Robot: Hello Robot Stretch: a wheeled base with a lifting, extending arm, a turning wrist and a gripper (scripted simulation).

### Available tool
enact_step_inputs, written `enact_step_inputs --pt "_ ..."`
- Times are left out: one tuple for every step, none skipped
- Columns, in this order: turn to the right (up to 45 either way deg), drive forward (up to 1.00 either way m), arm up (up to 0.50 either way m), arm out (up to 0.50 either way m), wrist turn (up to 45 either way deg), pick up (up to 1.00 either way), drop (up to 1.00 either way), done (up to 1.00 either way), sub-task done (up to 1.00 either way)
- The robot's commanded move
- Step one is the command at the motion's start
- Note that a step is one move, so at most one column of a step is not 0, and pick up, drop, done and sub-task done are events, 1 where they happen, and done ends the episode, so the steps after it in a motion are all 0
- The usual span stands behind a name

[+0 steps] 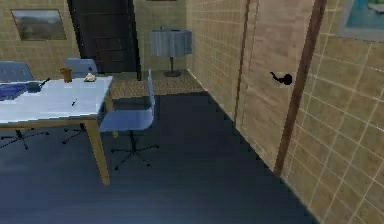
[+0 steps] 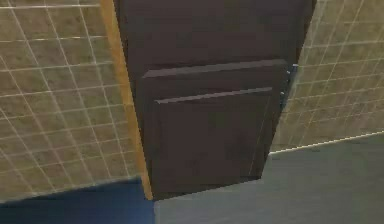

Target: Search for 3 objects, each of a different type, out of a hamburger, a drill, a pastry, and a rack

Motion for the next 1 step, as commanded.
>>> enact_step_inputs --pt "0.0 1.0 0.0 0.0 0.0 0.0 0.0 0.0 0.0"
